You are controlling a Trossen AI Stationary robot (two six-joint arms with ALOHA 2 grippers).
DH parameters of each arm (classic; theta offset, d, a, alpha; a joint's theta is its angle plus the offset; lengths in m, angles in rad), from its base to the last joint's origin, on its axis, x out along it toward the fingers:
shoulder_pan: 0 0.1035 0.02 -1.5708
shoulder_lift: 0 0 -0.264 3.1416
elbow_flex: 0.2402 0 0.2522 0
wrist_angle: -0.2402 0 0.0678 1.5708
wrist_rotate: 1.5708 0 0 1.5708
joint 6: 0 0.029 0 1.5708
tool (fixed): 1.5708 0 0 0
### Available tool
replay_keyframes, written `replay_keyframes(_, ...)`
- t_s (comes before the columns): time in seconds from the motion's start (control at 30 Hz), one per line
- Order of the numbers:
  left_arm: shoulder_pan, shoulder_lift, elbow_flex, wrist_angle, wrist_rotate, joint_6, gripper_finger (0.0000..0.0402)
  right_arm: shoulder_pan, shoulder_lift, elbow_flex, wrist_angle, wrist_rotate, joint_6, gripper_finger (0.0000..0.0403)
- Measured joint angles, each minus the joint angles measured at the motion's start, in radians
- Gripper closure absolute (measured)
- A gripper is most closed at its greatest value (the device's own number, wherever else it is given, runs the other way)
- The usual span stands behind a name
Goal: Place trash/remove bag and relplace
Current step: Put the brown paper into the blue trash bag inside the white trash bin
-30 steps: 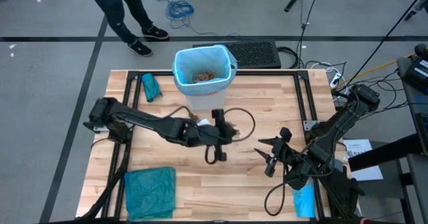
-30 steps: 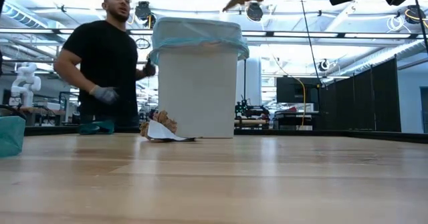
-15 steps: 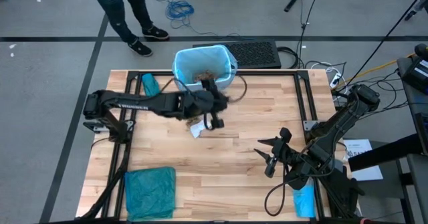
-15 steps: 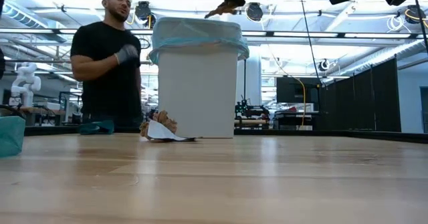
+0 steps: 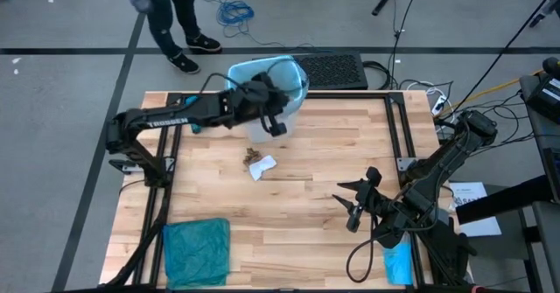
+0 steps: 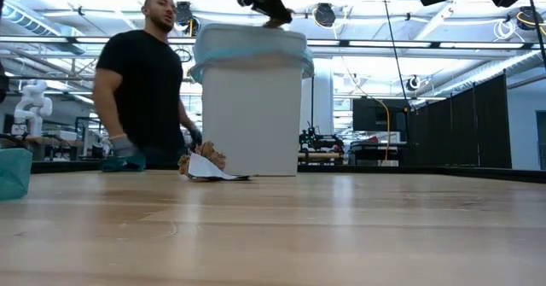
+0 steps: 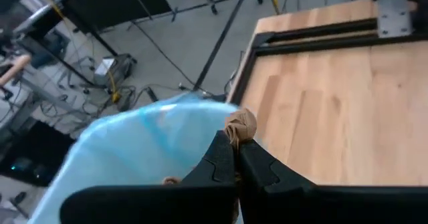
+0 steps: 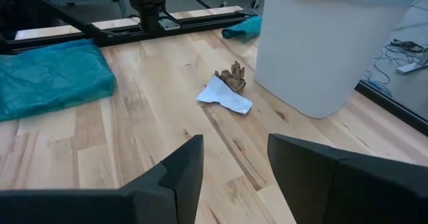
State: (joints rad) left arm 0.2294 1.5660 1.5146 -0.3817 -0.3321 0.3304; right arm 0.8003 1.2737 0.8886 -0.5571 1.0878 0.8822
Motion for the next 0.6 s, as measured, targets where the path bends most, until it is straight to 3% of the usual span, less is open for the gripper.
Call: replay_keyframes(0.6, 0.206, -0.038, 0.0, -0.062, 0.102, -0.034, 0.0401, 0.0, 0.007, -0.002, -0.005, 0.0, -0.003, 0.0243)
